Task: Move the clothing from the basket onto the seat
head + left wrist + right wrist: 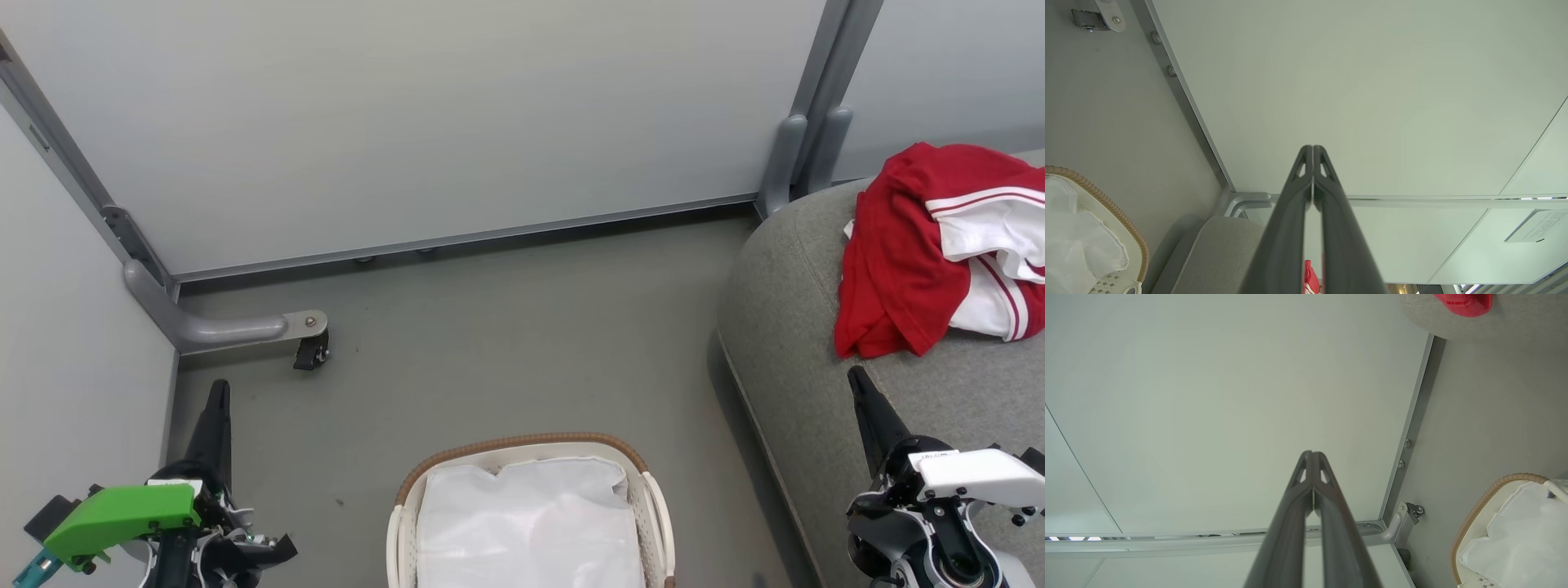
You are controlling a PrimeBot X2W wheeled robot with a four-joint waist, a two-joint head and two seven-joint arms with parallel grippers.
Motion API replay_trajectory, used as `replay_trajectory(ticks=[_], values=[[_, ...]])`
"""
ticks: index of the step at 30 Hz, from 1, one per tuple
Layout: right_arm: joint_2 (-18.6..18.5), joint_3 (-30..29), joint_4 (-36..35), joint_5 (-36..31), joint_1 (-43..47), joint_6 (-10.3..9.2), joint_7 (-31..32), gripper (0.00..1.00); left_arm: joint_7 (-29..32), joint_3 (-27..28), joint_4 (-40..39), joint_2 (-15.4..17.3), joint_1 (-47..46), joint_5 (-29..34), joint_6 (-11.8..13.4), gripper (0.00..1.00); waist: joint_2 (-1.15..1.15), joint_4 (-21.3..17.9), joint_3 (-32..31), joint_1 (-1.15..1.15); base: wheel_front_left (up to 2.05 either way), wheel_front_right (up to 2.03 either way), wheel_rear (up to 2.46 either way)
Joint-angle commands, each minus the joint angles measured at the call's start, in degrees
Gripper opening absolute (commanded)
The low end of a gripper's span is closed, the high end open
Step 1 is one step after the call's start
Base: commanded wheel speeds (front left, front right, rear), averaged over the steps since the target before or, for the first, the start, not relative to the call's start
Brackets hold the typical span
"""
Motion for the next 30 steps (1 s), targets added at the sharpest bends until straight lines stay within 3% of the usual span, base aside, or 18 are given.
replay_trajectory(ticks=[1,30], values=[[-0.3,-0.1,-0.2,0.2,-0.5,-0.04,0.1,0.0,0.1,0.2,-0.1,0.2,-0.6,0.1,-0.4,0.0,0.0,0.0,0.0,0.0,0.0,0.0,0.0],[-0.3,-0.1,-0.2,0.2,-0.5,-0.04,0.1,0.0,0.2,0.3,-0.1,0.1,-0.6,0.2,-0.4,0.0,0.0,0.0,0.0,0.0,0.0,0.0,0.0]])
